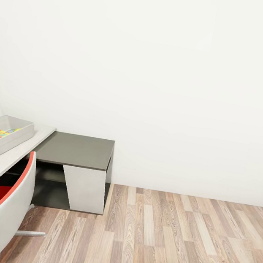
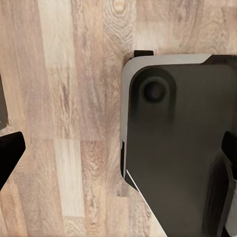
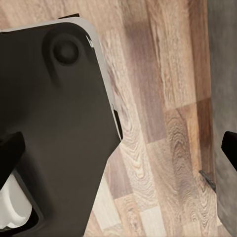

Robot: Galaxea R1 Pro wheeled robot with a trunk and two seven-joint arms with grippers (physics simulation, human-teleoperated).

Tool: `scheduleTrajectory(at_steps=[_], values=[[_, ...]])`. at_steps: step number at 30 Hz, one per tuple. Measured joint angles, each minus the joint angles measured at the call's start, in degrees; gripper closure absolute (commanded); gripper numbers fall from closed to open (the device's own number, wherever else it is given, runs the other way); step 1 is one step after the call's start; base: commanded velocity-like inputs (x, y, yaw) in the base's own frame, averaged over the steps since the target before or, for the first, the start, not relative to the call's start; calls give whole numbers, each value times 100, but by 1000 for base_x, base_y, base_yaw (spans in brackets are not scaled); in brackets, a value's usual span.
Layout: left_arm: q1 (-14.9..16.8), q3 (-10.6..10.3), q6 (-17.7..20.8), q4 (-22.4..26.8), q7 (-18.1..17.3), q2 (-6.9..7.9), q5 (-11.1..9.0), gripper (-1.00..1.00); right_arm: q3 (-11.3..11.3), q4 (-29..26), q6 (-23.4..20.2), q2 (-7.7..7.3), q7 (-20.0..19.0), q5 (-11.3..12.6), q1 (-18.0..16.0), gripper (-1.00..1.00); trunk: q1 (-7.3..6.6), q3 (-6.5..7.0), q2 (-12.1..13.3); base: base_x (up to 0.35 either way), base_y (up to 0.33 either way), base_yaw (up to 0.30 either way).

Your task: Put all the toys in the child's room - the three board games (two on the bed and one on the table), the two jigsaw puzzles on the table, and the tennis ball on the table - inside the toy box on the table in the child's room.

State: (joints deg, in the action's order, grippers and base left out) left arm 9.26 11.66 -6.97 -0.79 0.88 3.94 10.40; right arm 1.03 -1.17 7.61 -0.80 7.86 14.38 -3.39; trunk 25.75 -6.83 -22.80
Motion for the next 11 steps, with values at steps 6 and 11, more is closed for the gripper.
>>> scheduleTrajectory(at_steps=[6,11], values=[[0,0,0,0,0,0,3,-100,-1,0,0,22,0,3,0,-100,0,0,0,0,0,0],[0,0,0,0,0,0,1,-100,-3,0,0,-1,0,-1,0,-100,0,0,0,0,0,0]])
